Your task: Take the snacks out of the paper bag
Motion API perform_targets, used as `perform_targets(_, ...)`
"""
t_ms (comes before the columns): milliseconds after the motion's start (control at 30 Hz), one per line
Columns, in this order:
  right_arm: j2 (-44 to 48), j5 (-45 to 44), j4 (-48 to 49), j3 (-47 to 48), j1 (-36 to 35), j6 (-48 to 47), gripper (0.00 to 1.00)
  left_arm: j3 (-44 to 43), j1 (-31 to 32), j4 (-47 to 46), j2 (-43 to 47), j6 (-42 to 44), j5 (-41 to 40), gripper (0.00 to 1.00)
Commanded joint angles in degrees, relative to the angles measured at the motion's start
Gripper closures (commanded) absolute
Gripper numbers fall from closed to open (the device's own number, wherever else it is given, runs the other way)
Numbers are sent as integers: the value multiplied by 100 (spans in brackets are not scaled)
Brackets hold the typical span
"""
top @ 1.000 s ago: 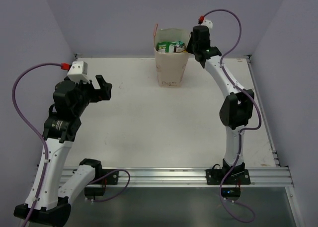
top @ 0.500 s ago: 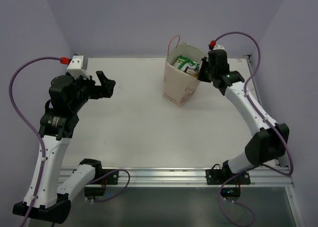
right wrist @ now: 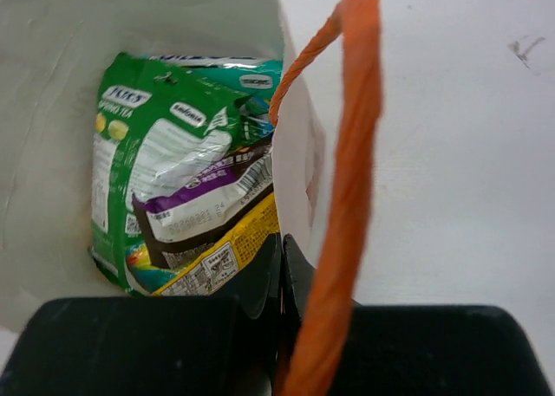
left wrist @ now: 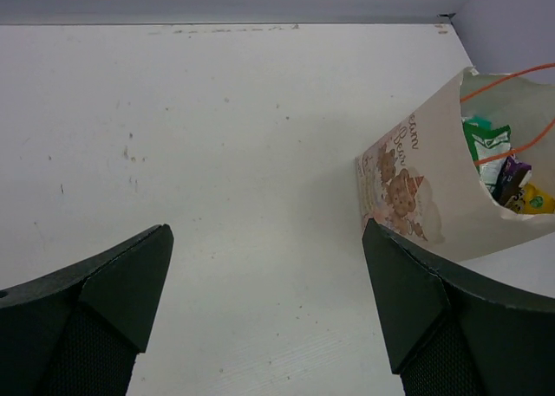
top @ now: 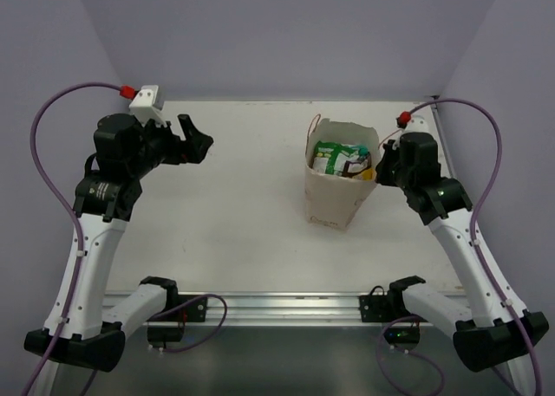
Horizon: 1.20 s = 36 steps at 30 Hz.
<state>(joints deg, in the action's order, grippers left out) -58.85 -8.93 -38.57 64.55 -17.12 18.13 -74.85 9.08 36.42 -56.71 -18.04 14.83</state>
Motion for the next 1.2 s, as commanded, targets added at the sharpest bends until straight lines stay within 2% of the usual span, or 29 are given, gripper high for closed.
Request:
perform_targets(0, 357, -443, 244, -30, 445, 208, 100, -311, 32, -13, -112, -85, 319, 0)
perform_targets(67, 304, -251, 262, -110, 770, 314, 100, -346, 41, -21, -156, -103, 362, 0)
perform_targets(133, 234, -162, 428, -145, 851, 270, 96, -346, 41, -30, -218, -112, 424, 0)
perform_targets(267, -73, 225, 631, 56, 851, 77, 74, -346, 85, -30, -279, -112, 451, 0)
perform_targets(433, -538, 225, 877, 364, 869, -353, 71, -390, 138, -39, -323, -42, 564, 0)
perform_targets(533, -829, 173, 877, 645, 895, -503, 74, -416, 208, -39, -402, 46, 696, 0)
perform_targets(567, -995, 146, 886, 742, 895, -582, 80, -443, 278, -39, -420, 73, 714, 0)
perform_targets(767, -1470, 855, 939, 1172, 869, -1240, 99, -566, 734, -48, -534, 240, 714, 0)
perform_targets(900, -1665, 1446, 789, 1437, 597, -1689, 100, -566, 1183, -126, -578, 292, 574, 0)
perform_targets(1000, -1639, 1499, 816, 1472, 140, -2155, 100, -574, 1587, -197, -622, 275, 285, 0)
perform_targets(1167, -1507, 1456, 772, 1595, -360, -2270, 100, -776, 2237, -311, -815, 152, -243, 0)
